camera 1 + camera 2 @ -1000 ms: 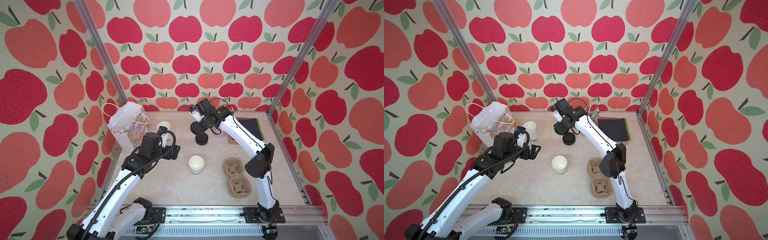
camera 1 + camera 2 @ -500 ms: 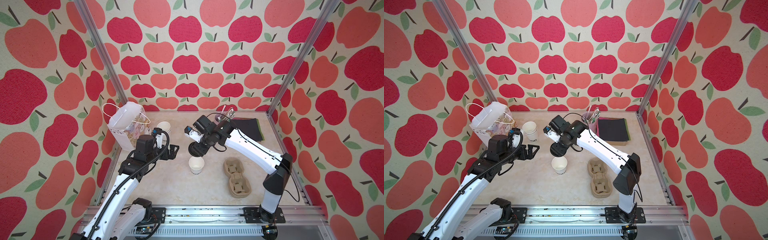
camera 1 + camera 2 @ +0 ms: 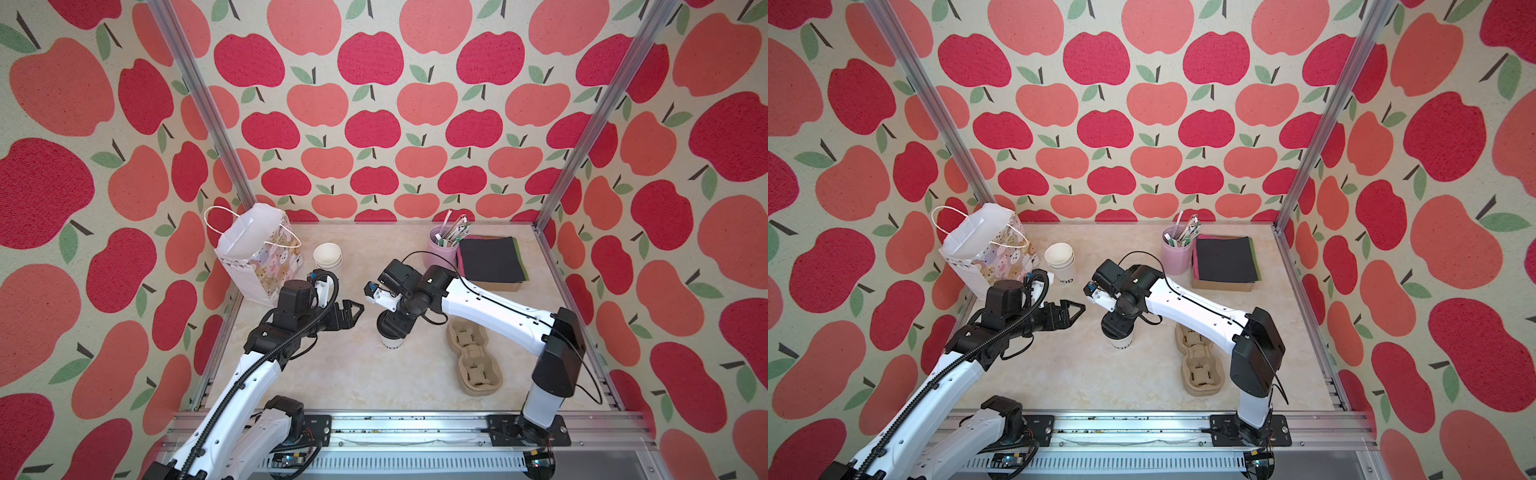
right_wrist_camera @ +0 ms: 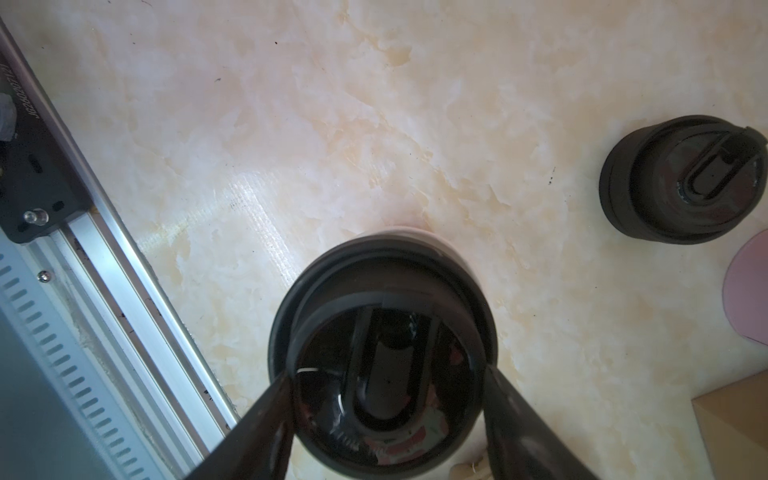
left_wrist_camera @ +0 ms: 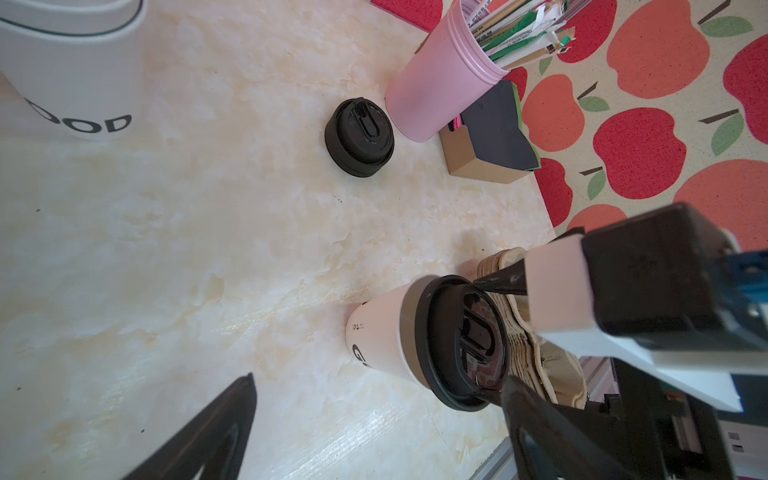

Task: Pack the takeout coffee

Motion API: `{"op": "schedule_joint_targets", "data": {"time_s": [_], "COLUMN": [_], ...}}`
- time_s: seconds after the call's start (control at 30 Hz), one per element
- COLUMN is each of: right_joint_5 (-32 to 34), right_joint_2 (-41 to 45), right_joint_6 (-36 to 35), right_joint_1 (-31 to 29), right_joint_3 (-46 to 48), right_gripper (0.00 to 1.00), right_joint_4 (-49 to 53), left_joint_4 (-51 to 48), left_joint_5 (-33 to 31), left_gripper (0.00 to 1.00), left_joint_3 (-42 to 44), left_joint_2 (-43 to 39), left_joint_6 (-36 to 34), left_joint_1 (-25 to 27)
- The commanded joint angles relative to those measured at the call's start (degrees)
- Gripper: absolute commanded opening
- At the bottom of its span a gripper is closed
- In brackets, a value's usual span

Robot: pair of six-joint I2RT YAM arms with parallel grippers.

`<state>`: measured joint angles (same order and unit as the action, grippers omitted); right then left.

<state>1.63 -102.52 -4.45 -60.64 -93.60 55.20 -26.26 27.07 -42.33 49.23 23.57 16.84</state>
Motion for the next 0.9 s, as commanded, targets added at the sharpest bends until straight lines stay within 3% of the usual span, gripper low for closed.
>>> {"op": "schedule_joint_targets", "data": {"time_s": [0.0,0.57,0.87], "right_joint_5": [0.9,1.2,1.1], "right_joint_2": [0.2,-3.4,-4.5], "right_joint_6": [0.3,-0.4,0.2], "right_joint_1": [-0.3,-0.4,-0.8], "right_joint_3": [0.9,0.1,1.6], "right_gripper": [0.69,0.71,0.71], "right_joint_4": [-1.1,1.7,2.7], "left_joint_4": [2.1,2.7,2.6], "left_joint_5": [1.3,1.0,1.3], "left_gripper": [0.95,0.95,0.90], "left_joint_3": [0.6,1.0,1.7], "left_joint_2": [0.2,0.8,1.2], "left_joint_6": [1.3,1.6,2.1], "left_joint_1": [-0.3,-0.2,0.0]}}
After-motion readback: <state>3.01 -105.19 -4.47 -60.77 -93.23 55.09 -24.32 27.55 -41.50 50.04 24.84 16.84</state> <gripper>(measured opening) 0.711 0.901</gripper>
